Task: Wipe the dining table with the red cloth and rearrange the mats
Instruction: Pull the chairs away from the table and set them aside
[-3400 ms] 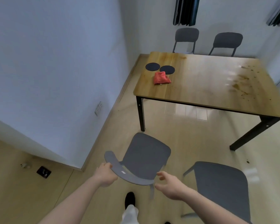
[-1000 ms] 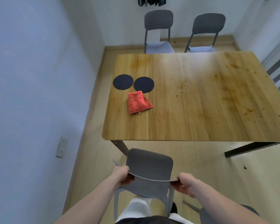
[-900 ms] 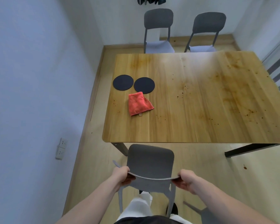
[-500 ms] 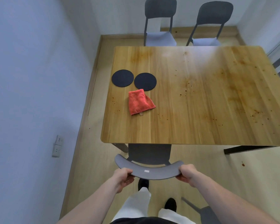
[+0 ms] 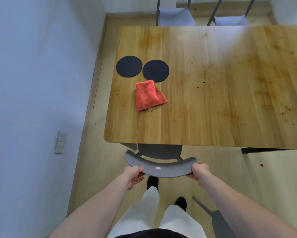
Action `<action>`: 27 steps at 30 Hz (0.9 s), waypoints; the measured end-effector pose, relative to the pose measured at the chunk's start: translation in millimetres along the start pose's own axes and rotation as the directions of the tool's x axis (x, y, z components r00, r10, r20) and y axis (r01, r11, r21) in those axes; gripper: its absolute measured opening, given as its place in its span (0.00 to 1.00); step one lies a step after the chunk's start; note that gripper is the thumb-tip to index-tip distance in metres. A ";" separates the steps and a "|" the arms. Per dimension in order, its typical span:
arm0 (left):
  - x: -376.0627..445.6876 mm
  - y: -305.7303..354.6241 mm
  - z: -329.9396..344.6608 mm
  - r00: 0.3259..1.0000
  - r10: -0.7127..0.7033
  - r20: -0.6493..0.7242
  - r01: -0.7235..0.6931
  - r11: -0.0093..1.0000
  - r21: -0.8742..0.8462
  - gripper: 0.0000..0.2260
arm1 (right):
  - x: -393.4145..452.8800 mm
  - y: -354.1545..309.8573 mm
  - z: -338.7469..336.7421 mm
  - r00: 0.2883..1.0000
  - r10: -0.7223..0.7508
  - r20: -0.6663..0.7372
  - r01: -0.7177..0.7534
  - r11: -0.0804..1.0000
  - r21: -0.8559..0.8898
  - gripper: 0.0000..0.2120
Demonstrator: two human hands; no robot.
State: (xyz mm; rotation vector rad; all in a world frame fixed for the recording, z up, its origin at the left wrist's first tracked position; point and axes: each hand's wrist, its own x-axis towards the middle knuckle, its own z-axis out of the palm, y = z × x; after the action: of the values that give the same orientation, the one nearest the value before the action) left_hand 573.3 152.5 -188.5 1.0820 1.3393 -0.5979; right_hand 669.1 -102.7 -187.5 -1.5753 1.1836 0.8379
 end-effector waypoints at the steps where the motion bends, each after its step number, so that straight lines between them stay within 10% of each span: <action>1: -1.3 3.9 3.0 1.000 0.005 0.004 -0.005 1.000 0.016 0.06 | 2.7 -5.3 0.9 1.000 -0.001 -0.009 0.001 1.000 0.022 0.16; 20: -54.0 -33.7 18.1 0.974 0.226 0.022 -0.222 0.928 0.298 0.21 | -11.0 13.8 -35.4 0.963 -0.099 0.250 0.124 0.988 -0.087 0.20; 27: -110.5 -92.2 41.4 0.844 0.527 0.099 -0.393 0.483 0.782 0.26 | -47.0 45.6 -76.6 0.901 -0.290 0.323 0.389 0.870 -0.303 0.25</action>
State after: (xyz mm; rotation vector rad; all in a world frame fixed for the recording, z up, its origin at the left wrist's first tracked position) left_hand 491.9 51.9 -112.9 2.1857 0.7975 -0.7073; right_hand 610.0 -164.9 -134.6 -1.8294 0.5463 1.0295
